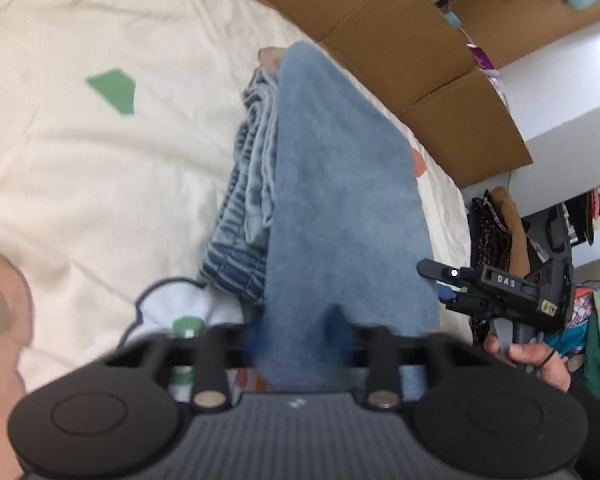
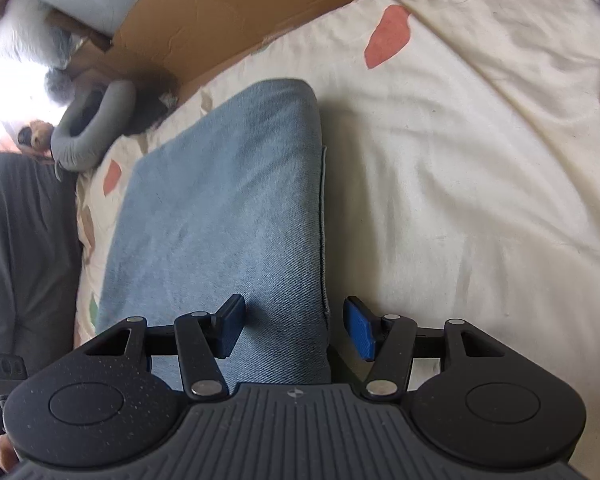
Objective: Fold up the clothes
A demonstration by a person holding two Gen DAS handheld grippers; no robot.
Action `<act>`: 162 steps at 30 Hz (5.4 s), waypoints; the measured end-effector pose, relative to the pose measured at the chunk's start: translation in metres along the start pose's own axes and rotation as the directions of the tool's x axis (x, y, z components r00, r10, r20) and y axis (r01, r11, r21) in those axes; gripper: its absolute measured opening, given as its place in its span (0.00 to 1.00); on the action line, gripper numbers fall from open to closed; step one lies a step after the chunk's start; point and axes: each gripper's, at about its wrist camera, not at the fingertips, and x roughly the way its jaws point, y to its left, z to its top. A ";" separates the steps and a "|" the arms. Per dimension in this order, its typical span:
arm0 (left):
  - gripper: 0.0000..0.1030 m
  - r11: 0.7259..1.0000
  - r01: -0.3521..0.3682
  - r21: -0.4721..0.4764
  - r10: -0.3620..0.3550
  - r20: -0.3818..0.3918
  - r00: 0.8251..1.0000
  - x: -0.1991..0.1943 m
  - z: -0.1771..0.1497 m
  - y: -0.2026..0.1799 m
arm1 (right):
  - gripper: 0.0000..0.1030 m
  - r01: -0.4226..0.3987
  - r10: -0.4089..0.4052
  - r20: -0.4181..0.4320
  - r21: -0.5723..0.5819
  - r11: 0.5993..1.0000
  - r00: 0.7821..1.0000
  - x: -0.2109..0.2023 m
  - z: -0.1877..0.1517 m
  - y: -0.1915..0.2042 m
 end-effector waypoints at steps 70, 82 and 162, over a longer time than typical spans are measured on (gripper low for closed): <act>0.47 0.995 0.099 -0.021 -0.100 -0.037 0.994 0.055 0.062 0.010 | 0.18 -0.136 0.128 0.063 0.125 0.983 0.990 -0.017 0.007 -0.010; 0.71 0.993 0.114 -0.015 -0.114 -0.049 0.992 0.078 0.081 0.017 | 0.31 -0.157 0.154 0.029 0.188 0.970 0.988 0.001 0.007 -0.034; 0.43 0.944 0.323 -0.068 -0.329 -0.268 0.906 0.129 0.090 -0.004 | 0.21 -0.201 0.201 0.021 0.180 0.963 0.979 -0.003 0.009 -0.042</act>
